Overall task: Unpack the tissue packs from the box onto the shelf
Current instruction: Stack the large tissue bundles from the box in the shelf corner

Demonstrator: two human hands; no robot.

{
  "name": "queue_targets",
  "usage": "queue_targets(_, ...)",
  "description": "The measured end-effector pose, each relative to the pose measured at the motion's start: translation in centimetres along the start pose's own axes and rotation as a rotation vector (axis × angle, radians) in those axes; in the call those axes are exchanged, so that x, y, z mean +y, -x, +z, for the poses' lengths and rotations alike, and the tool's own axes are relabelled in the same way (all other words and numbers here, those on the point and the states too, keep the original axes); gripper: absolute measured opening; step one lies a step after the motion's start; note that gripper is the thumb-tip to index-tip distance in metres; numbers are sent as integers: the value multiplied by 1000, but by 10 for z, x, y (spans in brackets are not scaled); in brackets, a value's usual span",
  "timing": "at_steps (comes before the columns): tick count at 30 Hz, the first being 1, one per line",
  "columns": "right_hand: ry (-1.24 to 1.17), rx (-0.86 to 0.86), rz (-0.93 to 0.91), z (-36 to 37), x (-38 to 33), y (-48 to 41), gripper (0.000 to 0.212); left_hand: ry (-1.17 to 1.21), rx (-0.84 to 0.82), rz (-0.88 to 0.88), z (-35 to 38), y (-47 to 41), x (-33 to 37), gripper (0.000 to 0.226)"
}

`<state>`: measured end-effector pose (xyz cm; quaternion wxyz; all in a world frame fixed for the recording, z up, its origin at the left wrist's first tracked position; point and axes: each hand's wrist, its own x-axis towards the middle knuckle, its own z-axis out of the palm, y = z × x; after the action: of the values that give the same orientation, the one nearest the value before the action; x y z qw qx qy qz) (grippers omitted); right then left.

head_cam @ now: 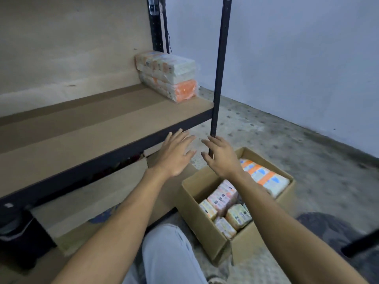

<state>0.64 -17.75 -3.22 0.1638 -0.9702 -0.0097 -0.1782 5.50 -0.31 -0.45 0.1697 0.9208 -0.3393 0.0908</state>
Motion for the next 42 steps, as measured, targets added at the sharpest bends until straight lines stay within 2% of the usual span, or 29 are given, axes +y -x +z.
queue_targets(4,37,-59,100,12,46,40,46,36,-94,44,40,0,18,50)
queue_targets(8,42,-140,186,25,93,67,57,104,-183,75,80,-7,35,51)
queue_targets(11,47,-158,249,24,115,81,45,121,-228,123,112,-18,45,52)
queue_targets(21,165,-245,309,66,206,91,50,119,-408,233,237,-68,60,54)
queue_targets(29,241,-198,304,92,254,88,58,118,-373,365,311,-112,54,64)
queue_targets(37,281,-266,313,104,270,80,82,133,-289,463,351,-144,48,71)
queue_targets(42,316,-231,294,106,276,76,74,160,-263,487,360,-151,48,69)
